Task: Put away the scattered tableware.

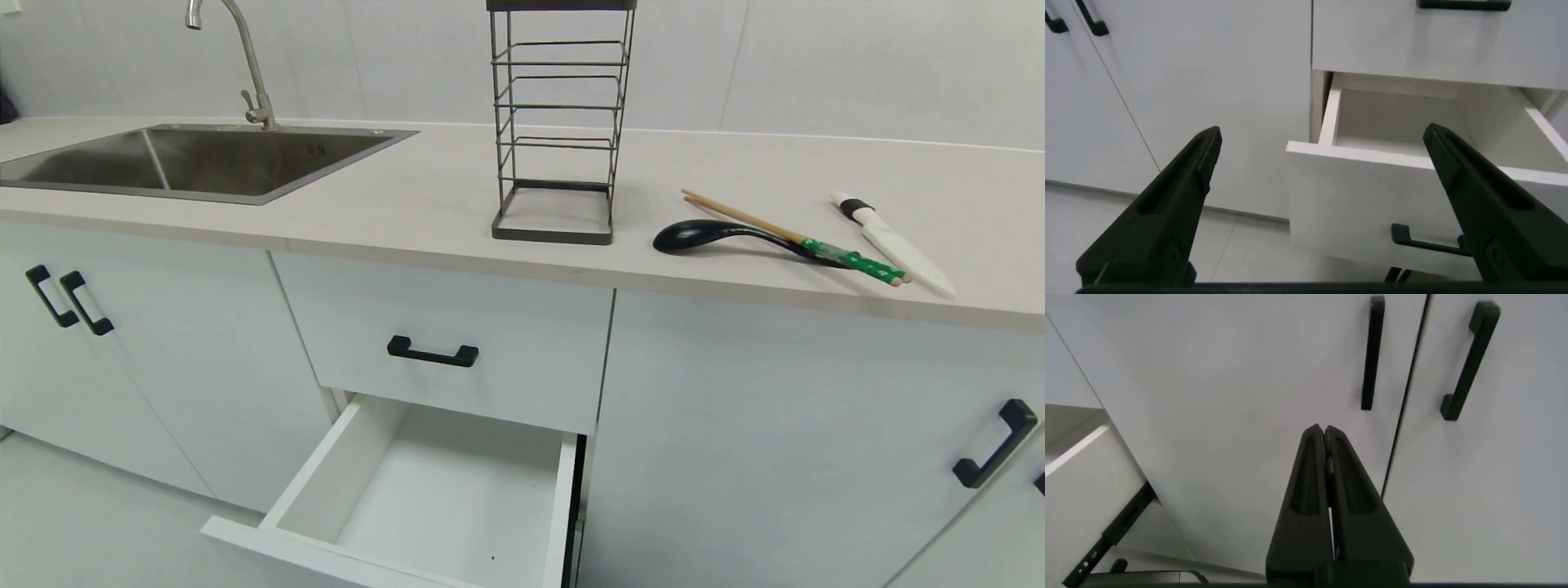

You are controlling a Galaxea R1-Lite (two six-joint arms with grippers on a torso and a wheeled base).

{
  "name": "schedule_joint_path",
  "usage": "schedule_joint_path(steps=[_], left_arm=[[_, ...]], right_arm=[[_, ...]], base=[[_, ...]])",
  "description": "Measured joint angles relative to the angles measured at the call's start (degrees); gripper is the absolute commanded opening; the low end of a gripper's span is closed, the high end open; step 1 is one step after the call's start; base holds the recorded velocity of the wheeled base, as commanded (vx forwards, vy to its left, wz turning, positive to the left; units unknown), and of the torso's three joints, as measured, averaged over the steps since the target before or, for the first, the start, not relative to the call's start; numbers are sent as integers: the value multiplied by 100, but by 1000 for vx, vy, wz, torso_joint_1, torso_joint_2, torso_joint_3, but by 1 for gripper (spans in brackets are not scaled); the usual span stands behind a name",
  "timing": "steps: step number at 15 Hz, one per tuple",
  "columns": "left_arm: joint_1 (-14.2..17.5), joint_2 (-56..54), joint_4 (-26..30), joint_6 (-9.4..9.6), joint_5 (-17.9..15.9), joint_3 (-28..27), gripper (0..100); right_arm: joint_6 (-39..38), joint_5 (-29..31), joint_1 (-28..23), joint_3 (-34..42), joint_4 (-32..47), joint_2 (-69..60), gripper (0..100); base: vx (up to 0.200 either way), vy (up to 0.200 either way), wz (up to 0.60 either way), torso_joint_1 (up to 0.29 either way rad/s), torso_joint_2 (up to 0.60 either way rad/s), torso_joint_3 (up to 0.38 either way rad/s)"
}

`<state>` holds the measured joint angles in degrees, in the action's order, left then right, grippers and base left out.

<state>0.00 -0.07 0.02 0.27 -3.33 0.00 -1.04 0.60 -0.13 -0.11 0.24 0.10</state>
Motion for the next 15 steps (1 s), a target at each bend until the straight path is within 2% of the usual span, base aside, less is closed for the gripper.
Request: schedule_joint_path(steps=[4,8,11,15], left_arm=[[-2,0,2,-11,-33,0,100],[-2,0,0,-11,-33,0,100],[0,0,-2,-9,-34,0,100],[0,0,-5,-11,-34,0,100]], right_arm=[[0,9,4,1,9,0,0],[2,9,2,-10,2,0,0],[2,13,-2,-5,9,0,0],[0,18,2,-10,5,0,0]], base=[[0,0,0,240,-146,-170],[0,0,0,196,-630,-203],[0,0,0,238,-487,-209],[0,0,0,137,-450,-204]])
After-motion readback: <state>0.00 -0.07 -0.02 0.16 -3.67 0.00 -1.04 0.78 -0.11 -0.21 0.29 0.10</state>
